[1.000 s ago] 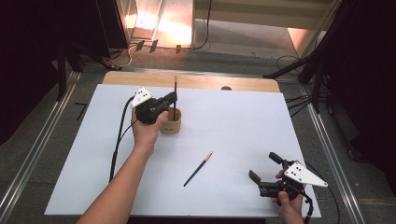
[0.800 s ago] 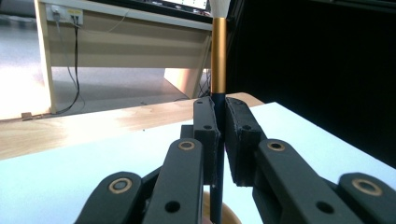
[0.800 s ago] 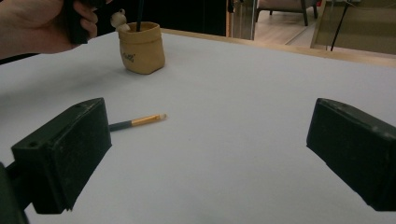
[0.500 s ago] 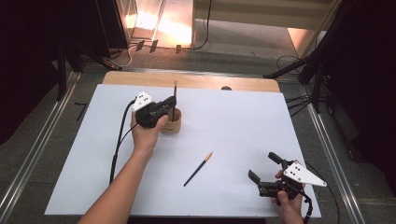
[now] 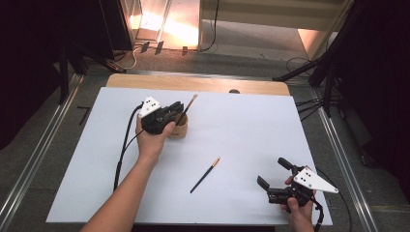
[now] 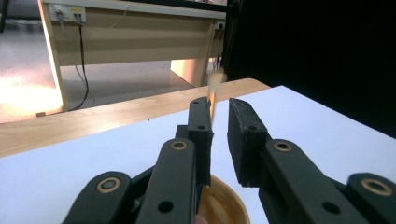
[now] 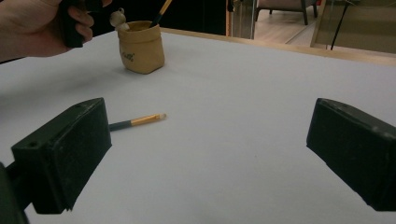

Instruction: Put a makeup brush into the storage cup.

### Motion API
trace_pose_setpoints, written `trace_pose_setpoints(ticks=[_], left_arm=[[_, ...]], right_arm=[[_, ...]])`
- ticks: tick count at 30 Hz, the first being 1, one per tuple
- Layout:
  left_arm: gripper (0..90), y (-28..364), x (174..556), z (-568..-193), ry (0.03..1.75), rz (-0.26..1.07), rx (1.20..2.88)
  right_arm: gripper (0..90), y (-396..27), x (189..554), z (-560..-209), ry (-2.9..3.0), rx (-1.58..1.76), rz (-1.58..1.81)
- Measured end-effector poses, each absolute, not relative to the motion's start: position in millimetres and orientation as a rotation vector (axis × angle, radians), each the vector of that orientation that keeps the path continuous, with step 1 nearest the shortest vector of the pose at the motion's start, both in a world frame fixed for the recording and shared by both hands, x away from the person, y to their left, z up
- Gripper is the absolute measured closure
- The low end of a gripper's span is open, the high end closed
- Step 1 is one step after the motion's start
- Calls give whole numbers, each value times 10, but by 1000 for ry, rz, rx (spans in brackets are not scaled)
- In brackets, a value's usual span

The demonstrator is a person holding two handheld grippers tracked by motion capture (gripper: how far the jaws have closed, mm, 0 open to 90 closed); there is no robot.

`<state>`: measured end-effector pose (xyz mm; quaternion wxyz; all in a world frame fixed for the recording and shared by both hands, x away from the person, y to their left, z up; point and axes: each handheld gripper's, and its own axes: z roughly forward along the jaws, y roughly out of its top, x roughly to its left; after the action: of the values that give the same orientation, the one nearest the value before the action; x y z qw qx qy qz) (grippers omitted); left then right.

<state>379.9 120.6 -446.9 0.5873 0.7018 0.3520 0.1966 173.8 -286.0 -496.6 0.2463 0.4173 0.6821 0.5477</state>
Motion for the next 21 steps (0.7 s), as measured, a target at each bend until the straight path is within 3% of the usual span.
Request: trace_pose_setpoints(ticks=[5, 9, 13, 15, 21], left_arm=[[657, 1231, 3765, -4407, 812, 440, 1613], [423, 1290, 3724, -4331, 811, 421, 1597], [118, 1337, 3711, -4306, 825, 369, 1656], [23, 1355, 3694, -4306, 828, 362, 1679], [0, 1432, 3598, -4266, 780, 367, 1657]], right_arm=[[2, -2863, 1739, -4963, 1858, 1138, 1494], [2, -2865, 1740, -4963, 1858, 1137, 1498], [2, -2857, 1743, -4953, 1857, 1132, 1501], [2, -2847, 1744, -4949, 1859, 1133, 1505], [2, -2842, 1738, -4949, 1860, 1127, 1503]])
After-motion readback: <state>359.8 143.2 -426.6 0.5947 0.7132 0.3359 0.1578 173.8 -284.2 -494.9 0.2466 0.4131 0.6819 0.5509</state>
